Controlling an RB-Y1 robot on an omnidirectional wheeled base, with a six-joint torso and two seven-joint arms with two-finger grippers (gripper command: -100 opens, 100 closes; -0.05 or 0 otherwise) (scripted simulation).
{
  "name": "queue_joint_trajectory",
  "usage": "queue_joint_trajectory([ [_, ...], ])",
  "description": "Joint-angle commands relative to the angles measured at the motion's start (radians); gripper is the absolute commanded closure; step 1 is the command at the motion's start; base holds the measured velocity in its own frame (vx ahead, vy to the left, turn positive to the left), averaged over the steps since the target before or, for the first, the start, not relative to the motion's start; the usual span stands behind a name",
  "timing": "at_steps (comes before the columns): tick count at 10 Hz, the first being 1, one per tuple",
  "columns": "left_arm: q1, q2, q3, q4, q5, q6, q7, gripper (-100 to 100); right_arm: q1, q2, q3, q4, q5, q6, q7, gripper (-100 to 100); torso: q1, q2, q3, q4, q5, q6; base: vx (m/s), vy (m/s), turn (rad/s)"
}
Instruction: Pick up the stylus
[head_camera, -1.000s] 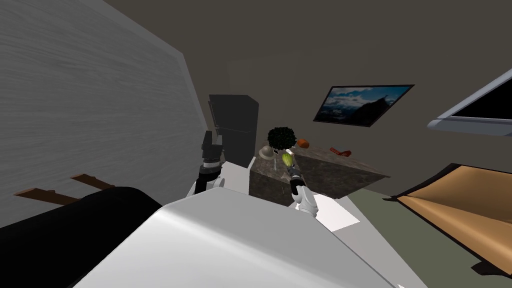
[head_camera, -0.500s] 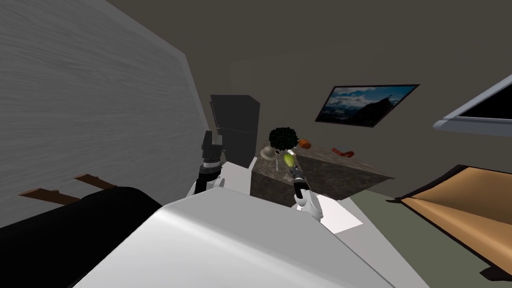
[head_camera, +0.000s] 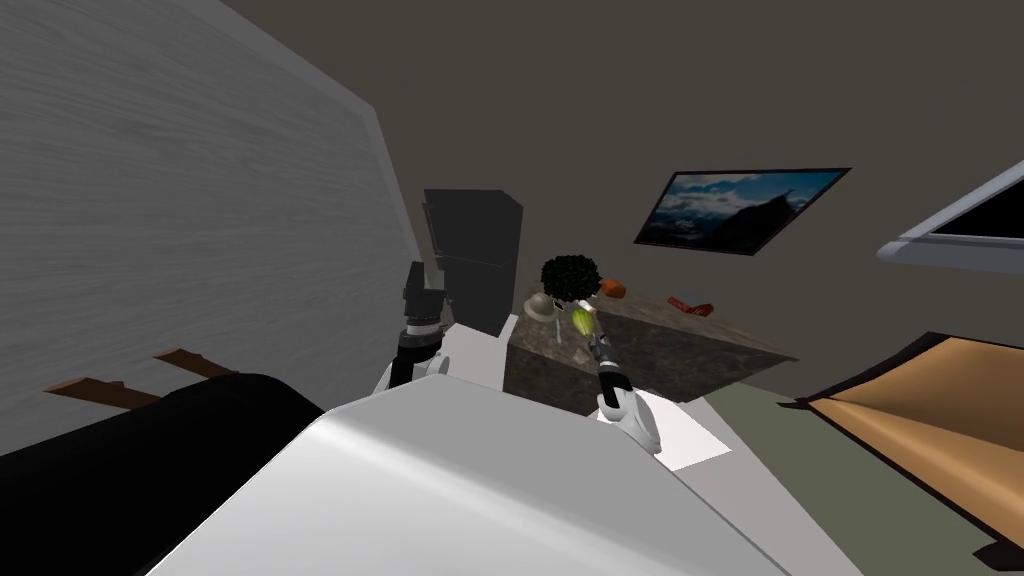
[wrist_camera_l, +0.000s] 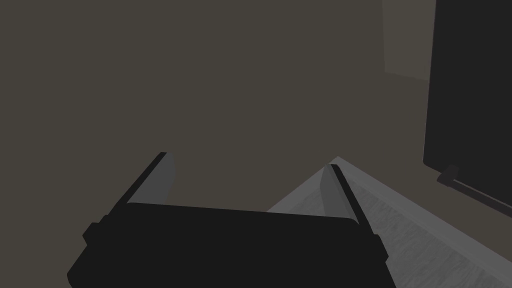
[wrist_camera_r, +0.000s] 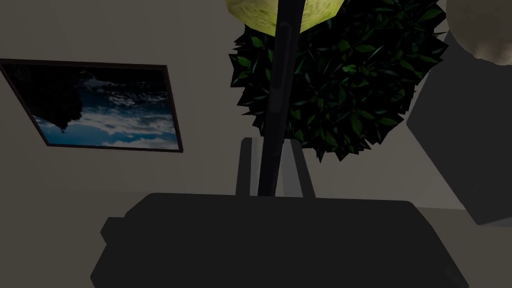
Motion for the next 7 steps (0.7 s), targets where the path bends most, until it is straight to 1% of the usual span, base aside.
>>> queue_joint_trajectory([
  [1,0.0,0.0,0.0,0.0,0.0,0.0,0.0,0,-0.001,0.0,-0.015,0.003,-0.003,-0.031,0.017,100,0.0,0.0,0.0,0.0,0.0,0.0,0.002,-0.008,0.002],
  [2,0.0,0.0,0.0,0.0,0.0,0.0,0.0,0,0.01,0.014,-0.061,-0.001,-0.052,-0.07,0.062,100,-0.001,0.0,0.0,0.0,0.0,0.0,0.001,0.061,0.058],
  [3,0.0,0.0,0.0,0.0,0.0,0.0,0.0,0,0.01,0.014,-0.091,-0.001,-0.077,-0.098,0.089,100,0.002,0.0,0.0,0.0,0.0,0.0,0.018,0.093,0.016],
  [4,0.0,0.0,0.0,0.0,0.0,0.0,0.0,0,0.01,0.014,-0.122,-0.001,-0.077,-0.131,0.116,100,0.005,0.0,0.0,0.0,0.001,0.0,0.006,0.053,-0.026],
  [5,0.0,0.0,0.0,0.0,0.0,0.0,0.0,0,0.01,0.014,-0.122,-0.001,-0.077,-0.144,0.116,100,0.003,0.0,0.0,0.0,0.001,0.0,0.002,0.015,-0.001],
  [6,0.0,0.0,0.0,0.0,0.0,0.0,0.0,0,0.009,0.015,-0.117,0.001,-0.076,-0.13,0.11,100,0.002,0.0,0.0,0.0,0.001,0.0,0.0,0.0,0.0],
  [7,0.0,0.0,0.0,0.0,0.0,0.0,0.0,0,0.009,0.015,-0.119,0.001,-0.077,-0.135,0.113,0,0.001,0.0,0.0,0.0,0.001,0.0,0.0,0.0,0.0],
])
